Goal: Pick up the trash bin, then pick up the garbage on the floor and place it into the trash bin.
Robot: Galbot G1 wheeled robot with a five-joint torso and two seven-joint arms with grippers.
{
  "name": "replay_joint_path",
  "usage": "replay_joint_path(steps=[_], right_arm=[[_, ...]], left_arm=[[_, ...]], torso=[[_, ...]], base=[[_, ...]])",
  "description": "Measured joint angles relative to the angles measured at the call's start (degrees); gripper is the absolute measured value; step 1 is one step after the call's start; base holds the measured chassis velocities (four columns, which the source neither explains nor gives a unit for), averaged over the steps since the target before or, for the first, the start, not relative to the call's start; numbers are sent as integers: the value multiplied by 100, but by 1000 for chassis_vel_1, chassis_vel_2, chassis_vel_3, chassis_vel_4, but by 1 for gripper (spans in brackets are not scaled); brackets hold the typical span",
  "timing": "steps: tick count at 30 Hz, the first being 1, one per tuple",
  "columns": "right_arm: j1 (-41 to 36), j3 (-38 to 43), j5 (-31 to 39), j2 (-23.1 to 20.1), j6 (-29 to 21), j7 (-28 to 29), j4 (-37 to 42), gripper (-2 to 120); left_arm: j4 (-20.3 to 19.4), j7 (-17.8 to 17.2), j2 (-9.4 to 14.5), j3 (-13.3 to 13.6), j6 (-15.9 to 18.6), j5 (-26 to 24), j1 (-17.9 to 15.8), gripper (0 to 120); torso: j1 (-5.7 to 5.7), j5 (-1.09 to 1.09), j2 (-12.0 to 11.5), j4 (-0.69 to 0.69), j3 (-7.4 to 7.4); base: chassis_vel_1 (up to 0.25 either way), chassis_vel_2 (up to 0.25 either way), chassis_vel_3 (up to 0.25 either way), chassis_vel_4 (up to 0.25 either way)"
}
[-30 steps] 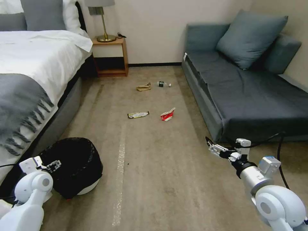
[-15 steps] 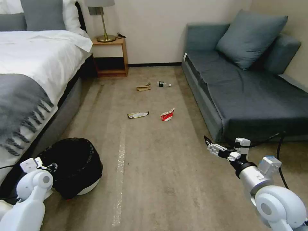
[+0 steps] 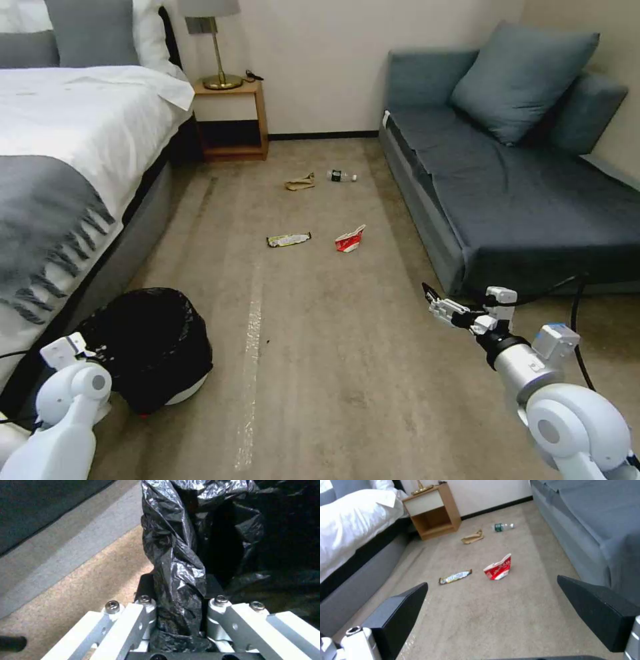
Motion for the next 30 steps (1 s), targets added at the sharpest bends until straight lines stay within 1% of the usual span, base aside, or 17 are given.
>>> replay_joint_path(steps=[3, 5, 6, 8, 9, 11, 13, 14, 16, 17, 21, 22, 27, 28, 30], right_arm=[[2, 0, 5, -6, 6, -3, -28, 100], [5, 0, 19, -8, 8, -3, -27, 100], [9, 0, 49, -13, 9, -7, -26, 100], [12, 1, 107, -21, 9, -19, -3, 100], [12, 1, 107, -21, 9, -19, -3, 100], [15, 3, 123, -28, 9, -38, 14, 100], [16, 16, 128, -39, 9, -63, 37, 100], [16, 16, 128, -39, 9, -63, 37, 100], [5, 24, 128, -42, 9, -74, 54, 100], [5, 24, 128, -42, 9, -74, 54, 100], [-46, 56, 109, -41, 11, -87, 78, 100], [-46, 56, 109, -41, 11, -87, 78, 100], [-115, 95, 77, -56, 66, -191, 104, 100], [-115, 95, 77, -56, 66, -191, 104, 100], [-134, 96, 57, -56, 71, -202, 106, 100]], left_arm=[[-142, 4, -11, -6, -109, 2, 12, 10], [-195, 3, -17, -6, -137, 38, 25, 8], [-271, 3, -24, -4, -198, 169, 50, 8], [-414, 0, -28, -9, -342, 475, 102, 8], [-414, 0, -28, -9, -342, 475, 102, 8], [-544, -1, -37, -17, -396, 622, 142, 7], [-774, 0, -57, -20, -461, 865, 222, 7], [-774, 0, -57, -20, -461, 865, 222, 7], [-959, 7, -75, -30, -532, 1098, 298, 7], [-959, 7, -75, -30, -532, 1098, 298, 7], [-1238, 131, -109, -36, -706, 1665, 463, 7], [-1238, 131, -109, -36, -706, 1665, 463, 7], [-1498, 224, -144, -64, -800, 2074, 627, 7], [-1498, 224, -144, -64, -800, 2074, 627, 7], [-1579, 264, -160, -69, -855, 2248, 700, 7]], torso=[[0, -9, -1, -2, 2], [1, -11, -2, -2, 2], [1, -13, -2, -3, 3], [1, -2, -2, -2, 3], [1, -2, -2, -2, 3], [1, 1, -2, -1, 2], [1, -1, -2, 0, 2], [1, -1, -2, 0, 2], [1, 6, -2, 0, 2], [1, 6, -2, 0, 2], [1, 5, -2, -1, 1], [1, 5, -2, -1, 1], [1, 5, -2, -1, 1], [1, 5, -2, -1, 1], [1, 6, -2, -1, 1]], base=[[0, 0, 0, 0], [0, 0, 0, 0], [0, 0, 0, 0], [0, 0, 0, 0], [0, 0, 0, 0], [0, 0, 0, 0], [0, 0, 0, 0], [0, 0, 0, 0], [0, 0, 0, 0], [0, 0, 0, 0], [0, 0, 0, 0], [0, 0, 0, 0], [0, 0, 0, 0], [0, 0, 0, 0], [0, 0, 0, 0]])
